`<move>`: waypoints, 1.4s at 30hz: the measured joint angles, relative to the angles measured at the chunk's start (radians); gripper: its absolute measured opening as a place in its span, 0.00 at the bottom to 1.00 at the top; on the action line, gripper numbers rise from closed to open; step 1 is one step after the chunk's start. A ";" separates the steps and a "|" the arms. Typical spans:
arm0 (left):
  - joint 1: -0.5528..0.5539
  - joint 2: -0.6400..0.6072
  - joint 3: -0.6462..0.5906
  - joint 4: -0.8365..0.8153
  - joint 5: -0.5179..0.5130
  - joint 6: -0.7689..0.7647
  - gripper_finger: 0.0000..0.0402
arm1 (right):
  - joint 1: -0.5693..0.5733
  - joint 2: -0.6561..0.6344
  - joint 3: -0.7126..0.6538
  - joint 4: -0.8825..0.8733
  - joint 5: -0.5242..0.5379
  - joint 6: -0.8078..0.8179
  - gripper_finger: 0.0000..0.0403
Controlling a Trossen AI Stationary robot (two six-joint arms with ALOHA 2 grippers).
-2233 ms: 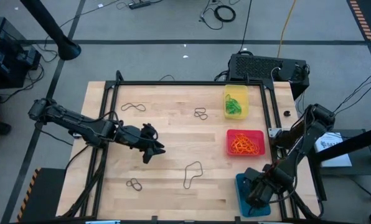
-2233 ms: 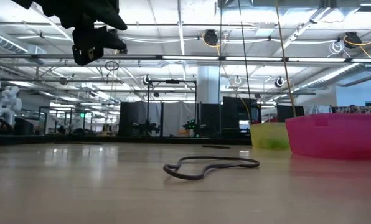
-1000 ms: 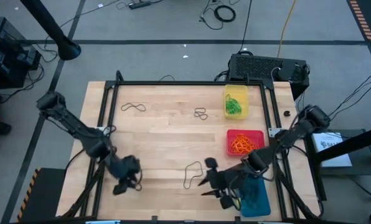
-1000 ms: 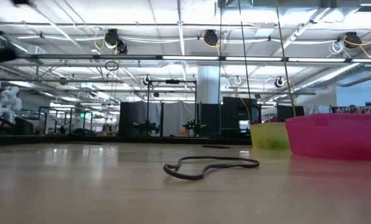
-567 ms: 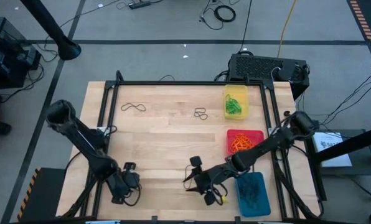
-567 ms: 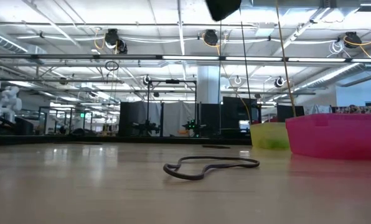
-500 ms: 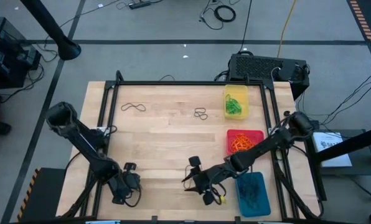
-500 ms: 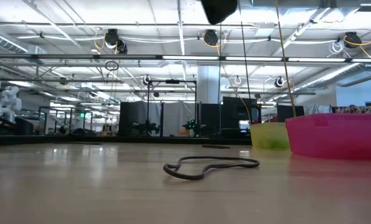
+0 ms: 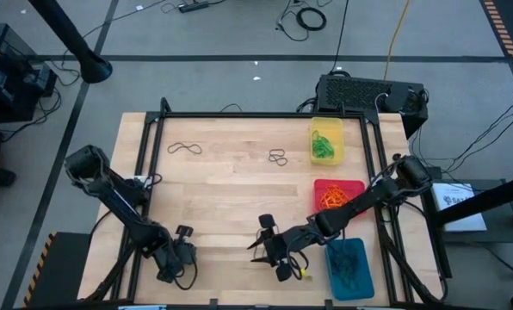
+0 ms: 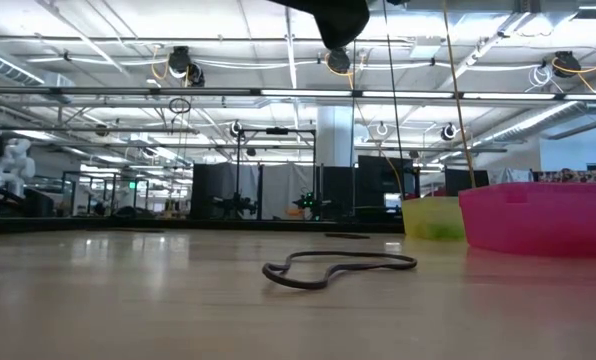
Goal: Sort rubber bands into baskets
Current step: Put the violet rubber band into the blue bin
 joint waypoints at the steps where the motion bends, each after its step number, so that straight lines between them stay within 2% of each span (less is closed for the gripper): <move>1: 0.001 0.000 0.000 0.001 0.012 0.000 0.17 | 0.000 0.000 0.000 0.000 0.000 0.010 0.40; 4: 0.002 -0.002 -0.002 0.015 0.043 -0.003 0.03 | 0.000 -0.001 0.000 -0.001 0.000 0.041 0.40; 8: 0.013 -0.036 0.006 0.012 0.061 0.001 0.02 | 0.000 -0.002 0.000 0.001 0.000 0.049 0.40; 12: 0.042 -0.125 0.035 0.014 0.084 0.006 0.01 | 0.000 -0.003 0.000 0.008 0.000 0.049 0.40; 15: 0.071 -0.202 0.059 0.004 -0.001 0.030 0.01 | -0.002 -0.002 0.000 0.004 -0.003 0.025 0.40; 19: 0.118 -0.304 0.093 0.026 -0.120 0.103 0.00 | -0.021 -0.002 0.000 0.023 -0.004 -0.086 0.40; 23: 0.180 -0.359 0.098 0.118 -0.213 0.103 0.00 | -0.057 0.000 0.000 0.103 -0.004 -0.157 0.40; 26: 0.217 -0.365 0.100 0.263 -0.214 0.104 0.00 | -0.082 0.000 0.000 0.169 -0.003 -0.159 0.40; 30: 0.248 -0.341 0.100 0.377 -0.198 0.108 0.00 | -0.100 0.000 0.000 0.207 0.000 -0.160 0.40; 35: 0.274 -0.316 0.100 0.411 -0.128 0.103 0.00 | -0.099 0.001 0.000 0.234 -0.005 -0.160 0.40; 42: 0.309 -0.314 0.100 0.464 -0.121 0.101 0.00 | -0.100 0.001 0.000 0.235 -0.036 -0.130 0.40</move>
